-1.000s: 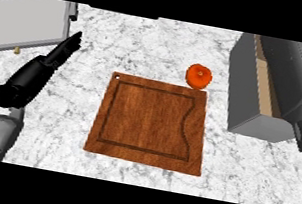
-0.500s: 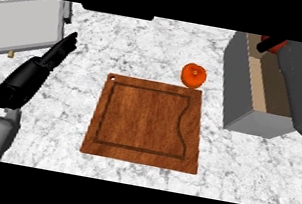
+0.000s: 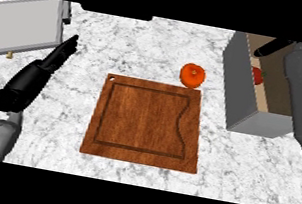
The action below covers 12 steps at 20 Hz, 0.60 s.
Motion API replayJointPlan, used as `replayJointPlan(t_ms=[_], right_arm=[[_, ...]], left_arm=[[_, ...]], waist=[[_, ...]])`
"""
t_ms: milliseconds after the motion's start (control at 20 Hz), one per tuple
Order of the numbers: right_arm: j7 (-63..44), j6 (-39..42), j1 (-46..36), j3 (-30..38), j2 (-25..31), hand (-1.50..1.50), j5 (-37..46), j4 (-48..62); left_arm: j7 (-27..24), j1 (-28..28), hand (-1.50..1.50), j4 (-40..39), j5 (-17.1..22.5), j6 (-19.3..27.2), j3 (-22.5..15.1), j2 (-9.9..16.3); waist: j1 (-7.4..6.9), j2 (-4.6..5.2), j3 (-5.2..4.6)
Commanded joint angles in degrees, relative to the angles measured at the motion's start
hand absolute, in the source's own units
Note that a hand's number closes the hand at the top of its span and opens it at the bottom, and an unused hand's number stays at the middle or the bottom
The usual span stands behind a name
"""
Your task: Pick the bell pepper from the cutting board and place it in the cardboard box
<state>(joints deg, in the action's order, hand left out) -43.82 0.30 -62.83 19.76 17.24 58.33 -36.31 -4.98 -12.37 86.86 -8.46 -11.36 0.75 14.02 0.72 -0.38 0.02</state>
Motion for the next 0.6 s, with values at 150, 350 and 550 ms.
replayJointPlan(t_ms=[150,350,550], right_arm=[[9.1,-23.5,1.02,8.79,-0.85,-1.5,-7.84,-14.81],[10.24,-32.5,4.37,14.04,-4.55,-1.5,-13.5,-21.3],[15.18,-35.09,14.73,15.59,-6.13,-1.5,-17.78,-30.31]], left_arm=[[0.36,0.69,0.0,1.15,0.99,-0.51,0.69,0.25],[-0.96,0.12,0.0,-1.27,0.74,-0.86,1.26,0.82],[-1.25,2.23,0.0,0.74,0.27,-0.59,0.02,-0.47]], waist=[[0.05,-0.17,0.25],[0.67,0.14,0.06],[0.48,0.04,0.01]])
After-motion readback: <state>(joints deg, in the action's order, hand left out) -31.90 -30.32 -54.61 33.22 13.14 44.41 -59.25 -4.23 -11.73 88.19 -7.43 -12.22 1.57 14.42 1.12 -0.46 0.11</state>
